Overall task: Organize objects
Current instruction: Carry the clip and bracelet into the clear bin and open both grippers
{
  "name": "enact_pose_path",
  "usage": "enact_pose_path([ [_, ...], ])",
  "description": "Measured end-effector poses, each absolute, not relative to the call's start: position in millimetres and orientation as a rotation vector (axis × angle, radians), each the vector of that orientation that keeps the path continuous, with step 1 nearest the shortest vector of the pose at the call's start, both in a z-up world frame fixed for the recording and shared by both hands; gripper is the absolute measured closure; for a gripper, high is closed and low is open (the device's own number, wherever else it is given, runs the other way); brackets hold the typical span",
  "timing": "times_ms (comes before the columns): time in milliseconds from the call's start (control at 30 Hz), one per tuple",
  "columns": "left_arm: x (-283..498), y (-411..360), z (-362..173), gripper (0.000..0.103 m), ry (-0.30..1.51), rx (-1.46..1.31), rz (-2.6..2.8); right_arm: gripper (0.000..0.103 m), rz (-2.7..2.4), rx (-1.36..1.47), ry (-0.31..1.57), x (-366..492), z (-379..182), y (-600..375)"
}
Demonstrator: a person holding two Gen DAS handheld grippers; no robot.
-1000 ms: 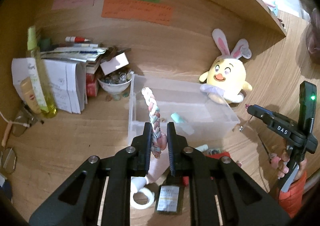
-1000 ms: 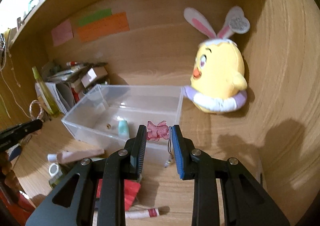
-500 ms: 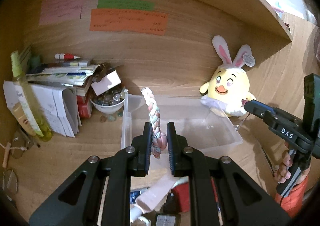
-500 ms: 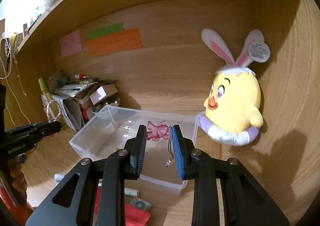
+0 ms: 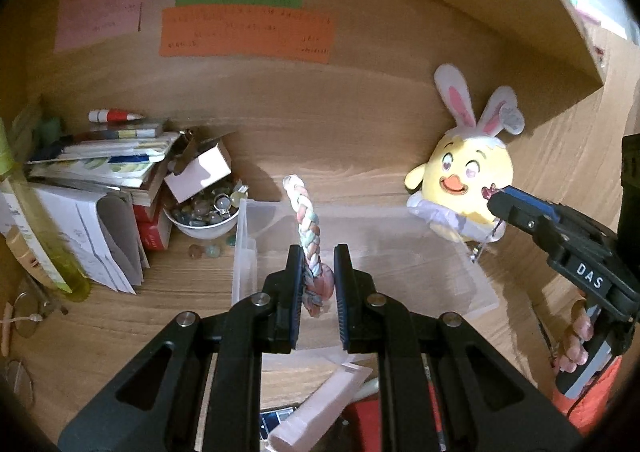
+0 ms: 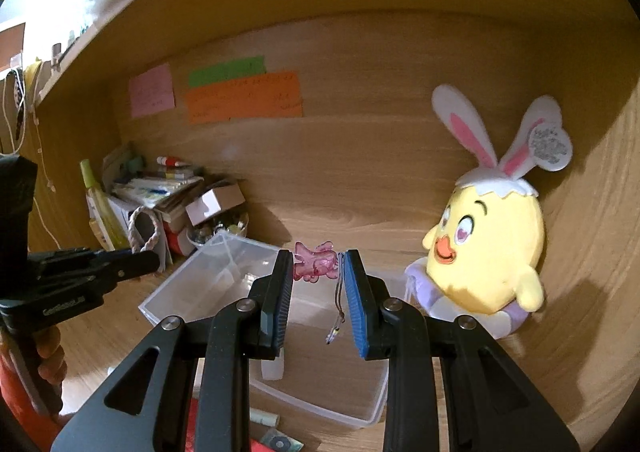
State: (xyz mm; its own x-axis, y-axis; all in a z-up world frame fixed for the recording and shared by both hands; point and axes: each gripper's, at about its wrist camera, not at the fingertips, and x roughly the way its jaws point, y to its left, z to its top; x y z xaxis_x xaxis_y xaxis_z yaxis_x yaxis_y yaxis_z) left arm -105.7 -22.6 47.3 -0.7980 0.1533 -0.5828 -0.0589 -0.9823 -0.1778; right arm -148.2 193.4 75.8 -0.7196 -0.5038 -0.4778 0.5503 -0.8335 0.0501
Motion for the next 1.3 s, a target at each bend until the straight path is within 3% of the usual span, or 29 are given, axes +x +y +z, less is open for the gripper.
enact_pose_path([
  [1033, -149.4, -16.0, -14.9, 0.088, -0.198, -1.213, 2.743, 0.079, -2.366, 1.010, 0.264, -192.3, -20.5, 157.9],
  [1300, -147.3, -14.8, -14.8, 0.062, -0.198, -1.221, 2.751, 0.079, -2.366, 1.019, 0.273, -191.3, -23.1, 156.6],
])
